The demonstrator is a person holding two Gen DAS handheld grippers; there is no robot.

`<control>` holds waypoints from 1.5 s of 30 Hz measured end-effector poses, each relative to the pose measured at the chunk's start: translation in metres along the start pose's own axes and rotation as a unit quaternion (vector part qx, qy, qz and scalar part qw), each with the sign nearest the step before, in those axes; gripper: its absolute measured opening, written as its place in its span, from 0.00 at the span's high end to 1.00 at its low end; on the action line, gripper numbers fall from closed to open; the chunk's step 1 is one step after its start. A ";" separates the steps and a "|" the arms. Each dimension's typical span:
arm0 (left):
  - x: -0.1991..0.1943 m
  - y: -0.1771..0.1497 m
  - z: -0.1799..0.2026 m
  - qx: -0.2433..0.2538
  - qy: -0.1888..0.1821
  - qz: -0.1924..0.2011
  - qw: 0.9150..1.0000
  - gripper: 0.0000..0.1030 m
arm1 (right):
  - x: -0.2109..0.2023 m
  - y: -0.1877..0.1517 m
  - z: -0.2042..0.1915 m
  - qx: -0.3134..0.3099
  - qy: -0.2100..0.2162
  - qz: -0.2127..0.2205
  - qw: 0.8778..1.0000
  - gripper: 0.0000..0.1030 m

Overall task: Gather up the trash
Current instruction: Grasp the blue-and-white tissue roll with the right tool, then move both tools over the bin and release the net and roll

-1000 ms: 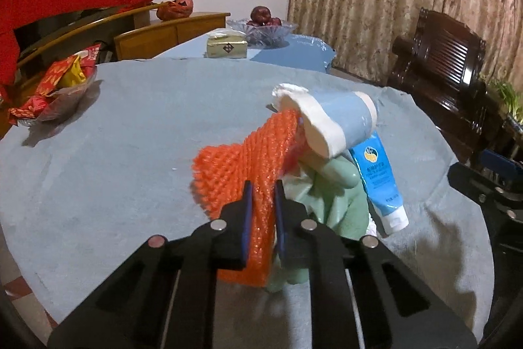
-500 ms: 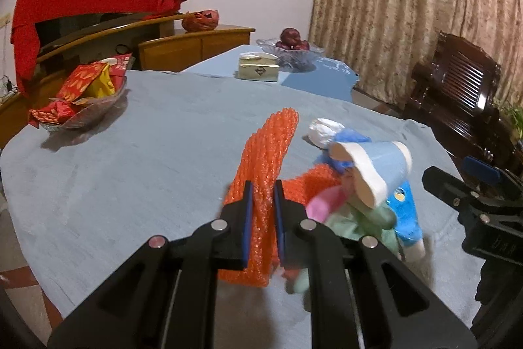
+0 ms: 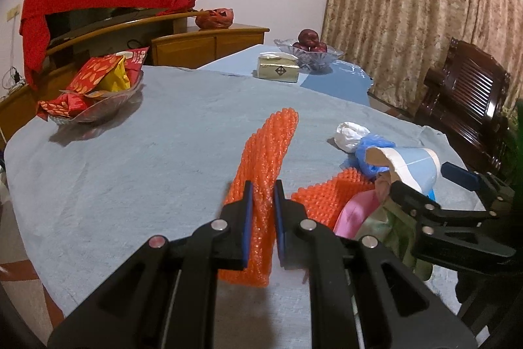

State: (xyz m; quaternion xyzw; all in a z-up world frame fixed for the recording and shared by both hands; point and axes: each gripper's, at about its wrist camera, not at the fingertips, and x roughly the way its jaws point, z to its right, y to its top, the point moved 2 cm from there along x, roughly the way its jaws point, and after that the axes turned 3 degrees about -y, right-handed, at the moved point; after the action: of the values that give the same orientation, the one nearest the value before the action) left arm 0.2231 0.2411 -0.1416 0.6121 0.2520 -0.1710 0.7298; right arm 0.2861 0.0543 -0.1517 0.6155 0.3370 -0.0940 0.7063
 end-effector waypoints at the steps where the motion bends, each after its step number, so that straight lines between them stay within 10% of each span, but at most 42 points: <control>1: 0.000 0.000 -0.001 -0.001 0.000 0.000 1.000 0.89 | 0.003 -0.001 0.000 -0.002 -0.001 -0.002 1.000 0.06; 8: 0.001 0.000 0.000 0.003 -0.001 0.001 1.000 0.89 | 0.009 -0.003 -0.005 -0.011 0.012 -0.021 1.000 0.29; 26: -0.029 0.002 0.044 0.029 -0.024 0.017 0.999 0.89 | -0.066 0.008 0.024 0.023 0.020 0.024 0.999 0.29; 45: -0.083 -0.010 0.164 0.079 -0.133 0.023 0.988 0.89 | -0.191 -0.030 0.130 0.087 -0.066 0.056 0.993 0.29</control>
State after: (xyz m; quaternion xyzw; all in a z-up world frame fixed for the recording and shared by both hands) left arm 0.1758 0.0740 -0.0817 0.6449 0.1246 -0.2538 0.7101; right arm 0.1721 -0.1272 -0.0608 0.6846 0.2456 -0.1236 0.6750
